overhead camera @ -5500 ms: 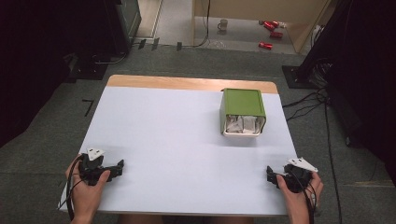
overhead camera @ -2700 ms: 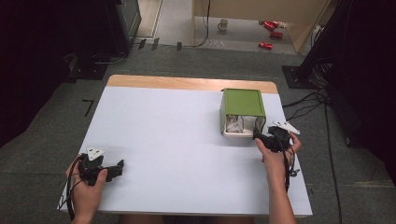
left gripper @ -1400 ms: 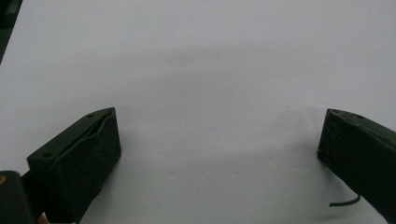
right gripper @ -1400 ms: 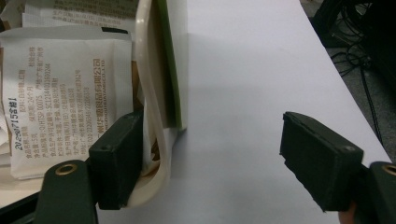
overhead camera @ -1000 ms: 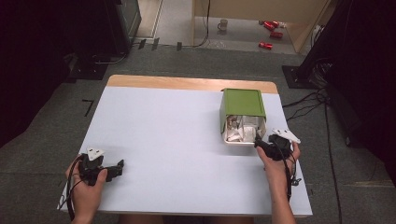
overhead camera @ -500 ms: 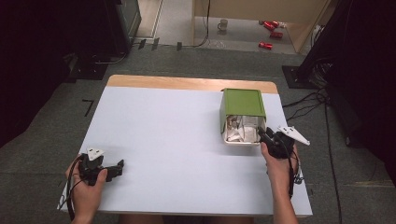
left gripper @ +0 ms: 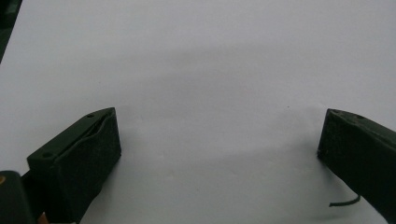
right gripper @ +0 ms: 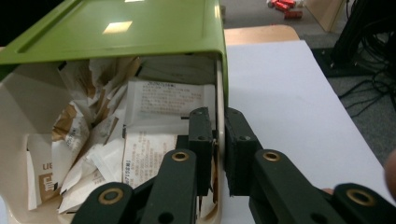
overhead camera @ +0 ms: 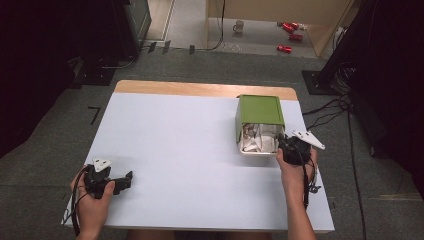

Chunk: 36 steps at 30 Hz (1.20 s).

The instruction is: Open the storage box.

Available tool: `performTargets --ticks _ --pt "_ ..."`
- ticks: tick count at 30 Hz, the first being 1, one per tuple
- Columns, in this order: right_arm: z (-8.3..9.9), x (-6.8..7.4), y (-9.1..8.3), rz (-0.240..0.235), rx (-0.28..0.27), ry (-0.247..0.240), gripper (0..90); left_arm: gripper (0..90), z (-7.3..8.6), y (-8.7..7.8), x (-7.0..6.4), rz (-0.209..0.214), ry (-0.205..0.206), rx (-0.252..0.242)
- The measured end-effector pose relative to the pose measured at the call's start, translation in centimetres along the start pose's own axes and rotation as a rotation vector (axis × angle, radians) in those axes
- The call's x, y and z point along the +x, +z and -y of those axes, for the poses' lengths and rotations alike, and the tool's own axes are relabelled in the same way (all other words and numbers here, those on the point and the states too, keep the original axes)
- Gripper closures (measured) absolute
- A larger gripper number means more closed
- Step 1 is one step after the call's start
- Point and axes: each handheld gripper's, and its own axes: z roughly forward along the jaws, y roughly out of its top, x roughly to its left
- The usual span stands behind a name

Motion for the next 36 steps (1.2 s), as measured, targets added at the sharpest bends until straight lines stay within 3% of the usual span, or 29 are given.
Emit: performTargets --ticks 5,10,22,36 --pt "0.3 -0.1 0.1 0.011 0.012 0.008 88.9 0.0 0.0 0.0 0.0 0.000 0.000 0.000" --pt "0.3 0.2 -0.1 0.030 0.007 -0.018 90.0 0.0 0.0 0.0 0.0 0.000 0.000 0.000" --pt "0.3 0.2 -0.6 0.025 0.014 -0.010 90.0 0.0 0.0 0.0 0.0 0.001 -0.001 0.000" --pt "0.8 -0.1 -2.4 0.015 0.020 -0.019 90.0 0.0 0.0 0.0 0.0 0.001 0.000 0.001"
